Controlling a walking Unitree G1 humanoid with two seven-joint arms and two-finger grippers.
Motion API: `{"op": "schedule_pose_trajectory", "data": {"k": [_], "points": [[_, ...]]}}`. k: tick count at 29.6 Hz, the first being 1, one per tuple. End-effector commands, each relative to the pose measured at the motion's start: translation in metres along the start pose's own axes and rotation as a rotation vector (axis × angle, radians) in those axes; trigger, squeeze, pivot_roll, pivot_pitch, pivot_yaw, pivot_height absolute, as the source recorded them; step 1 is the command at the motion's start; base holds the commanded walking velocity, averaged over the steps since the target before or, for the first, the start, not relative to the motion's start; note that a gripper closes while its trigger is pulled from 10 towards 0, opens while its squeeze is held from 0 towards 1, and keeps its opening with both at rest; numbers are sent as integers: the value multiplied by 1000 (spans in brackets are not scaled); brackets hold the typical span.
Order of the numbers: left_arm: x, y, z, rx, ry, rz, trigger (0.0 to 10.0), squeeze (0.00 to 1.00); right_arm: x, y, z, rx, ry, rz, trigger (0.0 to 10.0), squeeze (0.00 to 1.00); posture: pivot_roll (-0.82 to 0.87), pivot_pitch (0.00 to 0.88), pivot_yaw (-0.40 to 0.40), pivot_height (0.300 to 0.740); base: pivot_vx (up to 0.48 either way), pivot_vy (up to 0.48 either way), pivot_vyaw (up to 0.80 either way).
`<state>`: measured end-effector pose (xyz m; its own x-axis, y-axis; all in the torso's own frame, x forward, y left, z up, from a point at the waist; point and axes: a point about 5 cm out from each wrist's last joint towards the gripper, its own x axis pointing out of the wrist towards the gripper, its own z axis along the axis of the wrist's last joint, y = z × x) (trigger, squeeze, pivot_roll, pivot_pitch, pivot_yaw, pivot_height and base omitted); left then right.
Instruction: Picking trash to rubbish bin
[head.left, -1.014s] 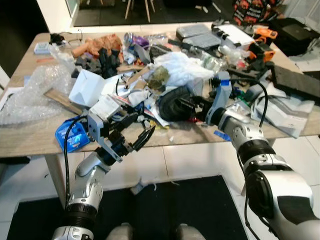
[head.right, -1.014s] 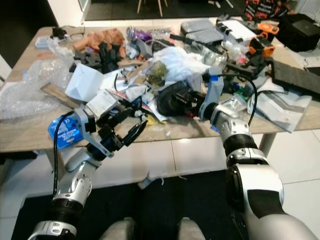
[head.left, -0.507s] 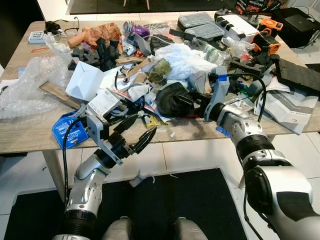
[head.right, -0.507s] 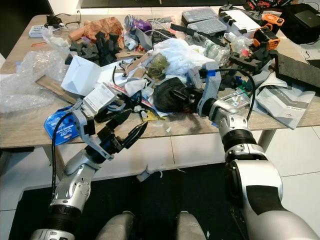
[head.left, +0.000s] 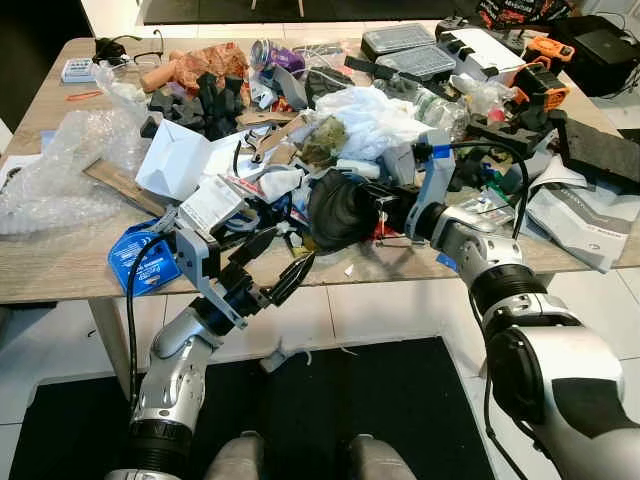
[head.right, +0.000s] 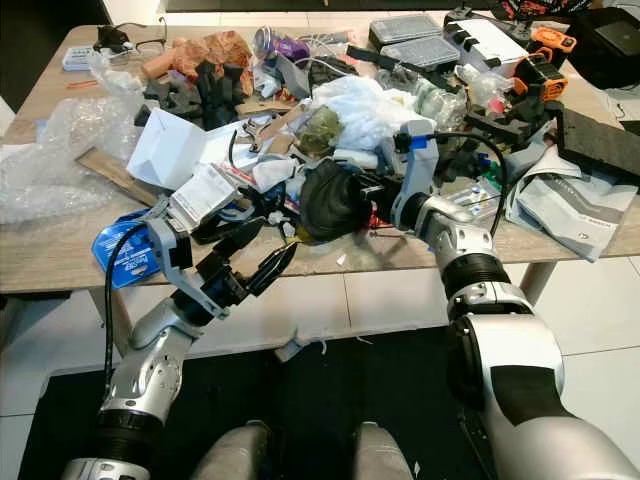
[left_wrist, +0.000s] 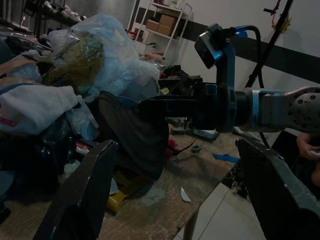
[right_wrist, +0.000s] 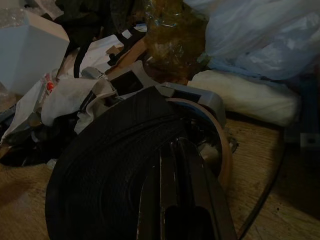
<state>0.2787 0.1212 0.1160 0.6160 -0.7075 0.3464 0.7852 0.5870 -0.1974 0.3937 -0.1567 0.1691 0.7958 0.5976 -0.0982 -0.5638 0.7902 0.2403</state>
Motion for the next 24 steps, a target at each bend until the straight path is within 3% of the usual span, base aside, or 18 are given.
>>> {"op": "schedule_pose_trajectory", "data": {"k": [1,4,8,13,24], "points": [[-1,-3,-3,-12,9,-2,10000,0,-4,-5,-6,22,20,-28,0,0,20,153,-20,740,0,0,0],[0,-3,-3,-12,9,-1,10000,0,-5,-6,-4,36,-2,-26,0,0,20,154,-21,740,0,0,0],[1,-2,-3,-13,8,1,10000,0,-8,-7,12,98,-111,18,0,0,18,153,-20,740,0,0,0],[2,-1,-3,-16,8,4,10000,0,-13,2,42,176,-308,228,0,0,16,146,-21,740,0,0,0],[4,2,-3,-18,9,8,10000,0,-18,8,51,135,-334,356,0,0,13,129,-21,740,0,0,0]]}}
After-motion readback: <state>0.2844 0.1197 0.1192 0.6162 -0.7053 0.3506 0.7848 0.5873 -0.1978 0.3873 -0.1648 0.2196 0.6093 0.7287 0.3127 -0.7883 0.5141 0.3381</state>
